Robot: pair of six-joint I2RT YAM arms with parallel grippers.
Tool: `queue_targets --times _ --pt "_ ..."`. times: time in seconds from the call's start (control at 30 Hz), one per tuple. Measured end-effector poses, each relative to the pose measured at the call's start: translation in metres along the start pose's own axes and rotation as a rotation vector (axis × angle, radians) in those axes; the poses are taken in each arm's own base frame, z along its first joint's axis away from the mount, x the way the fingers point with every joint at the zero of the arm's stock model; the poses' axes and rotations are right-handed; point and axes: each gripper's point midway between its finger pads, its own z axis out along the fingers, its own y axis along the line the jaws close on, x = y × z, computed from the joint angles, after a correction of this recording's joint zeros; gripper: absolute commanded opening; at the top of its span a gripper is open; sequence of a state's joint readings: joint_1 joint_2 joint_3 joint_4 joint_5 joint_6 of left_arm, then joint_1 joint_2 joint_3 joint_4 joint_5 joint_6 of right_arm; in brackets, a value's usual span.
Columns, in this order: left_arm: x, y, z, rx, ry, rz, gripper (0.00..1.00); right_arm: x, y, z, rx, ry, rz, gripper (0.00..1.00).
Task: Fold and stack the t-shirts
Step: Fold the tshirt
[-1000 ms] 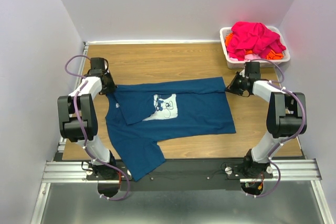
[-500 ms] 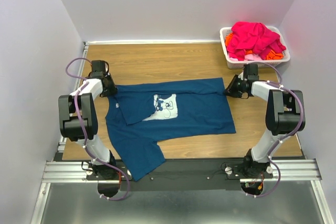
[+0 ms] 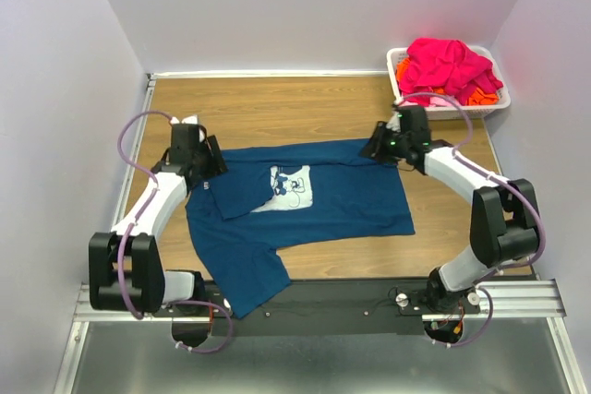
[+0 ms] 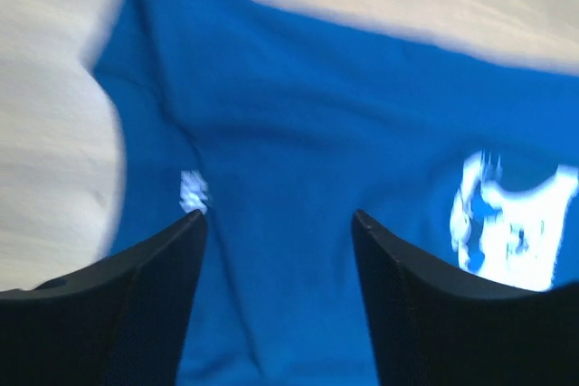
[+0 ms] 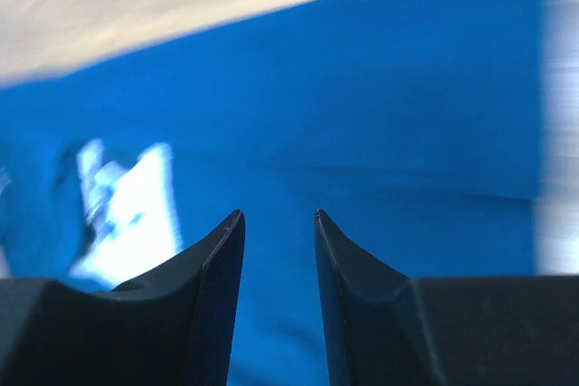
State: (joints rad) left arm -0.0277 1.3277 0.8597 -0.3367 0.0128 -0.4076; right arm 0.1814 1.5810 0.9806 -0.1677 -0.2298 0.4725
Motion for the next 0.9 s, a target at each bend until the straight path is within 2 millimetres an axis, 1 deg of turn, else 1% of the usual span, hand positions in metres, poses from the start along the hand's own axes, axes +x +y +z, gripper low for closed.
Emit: queue_targets --times 0.03,0.07,0.1,0.13,0.17,0.2,0.23,0.27,0.3,0.33,0.4,0.47,0.5,0.57,0.63,0.73,0.87,0.9 --pt "0.011 -0.005 -0.003 0.013 0.013 0.0 0.69 0.007 0.015 0.002 -0.039 0.014 -0.019 0.44" --pt "0.021 -0.006 -0.004 0.015 0.028 -0.006 0.69 0.012 0.03 0.003 -0.084 0.029 -0.027 0.44" --pt "0.029 -0.007 -0.005 0.017 0.04 -0.015 0.69 0.023 0.052 0.004 -0.141 0.051 -0.053 0.44" --pt "0.043 -0.004 -0.006 0.013 0.06 -0.027 0.69 0.03 0.069 0.005 -0.189 0.062 -0.061 0.44" --pt "0.052 -0.001 -0.007 0.007 0.074 -0.039 0.69 0.036 0.082 0.007 -0.226 0.071 -0.069 0.44" --pt "0.061 0.001 -0.008 0.0 0.088 -0.056 0.69 0.045 0.102 0.009 -0.282 0.09 -0.082 0.44" --pt "0.067 0.003 -0.008 -0.006 0.097 -0.065 0.69 0.054 0.115 0.012 -0.317 0.111 -0.089 0.44" --pt "0.073 0.006 -0.008 -0.014 0.11 -0.083 0.69 0.068 0.136 0.018 -0.381 0.144 -0.087 0.44" --pt "0.078 0.007 -0.008 -0.019 0.118 -0.093 0.69 0.073 0.142 0.021 -0.399 0.156 -0.086 0.44" --pt "0.081 0.007 -0.008 -0.023 0.126 -0.103 0.69 0.086 0.155 0.027 -0.447 0.188 -0.075 0.44" --pt "0.086 0.007 -0.007 -0.025 0.138 -0.12 0.69 0.109 0.174 0.037 -0.515 0.247 -0.042 0.44" --pt "0.09 0.005 -0.005 -0.027 0.152 -0.129 0.68 0.128 0.184 0.045 -0.554 0.297 -0.007 0.44" --pt "0.094 0.005 -0.003 -0.032 0.167 -0.135 0.68 0.143 0.19 0.051 -0.567 0.34 0.01 0.44" --pt "0.1 0.006 -0.001 -0.041 0.186 -0.142 0.67 0.16 0.195 0.06 -0.575 0.381 0.024 0.44" --pt "0.105 0.007 0.0 -0.047 0.198 -0.149 0.66 0.172 0.201 0.064 -0.587 0.413 0.029 0.44" --pt "0.108 0.008 0.001 -0.053 0.206 -0.159 0.64 0.185 0.21 0.067 -0.604 0.444 0.037 0.44" --pt "0.115 0.009 0.005 -0.063 0.223 -0.163 0.62 0.191 0.22 0.07 -0.631 0.461 0.038 0.44" --pt "0.113 0.008 0.006 -0.058 0.216 -0.163 0.61 0.191 0.221 0.07 -0.632 0.463 0.043 0.44"
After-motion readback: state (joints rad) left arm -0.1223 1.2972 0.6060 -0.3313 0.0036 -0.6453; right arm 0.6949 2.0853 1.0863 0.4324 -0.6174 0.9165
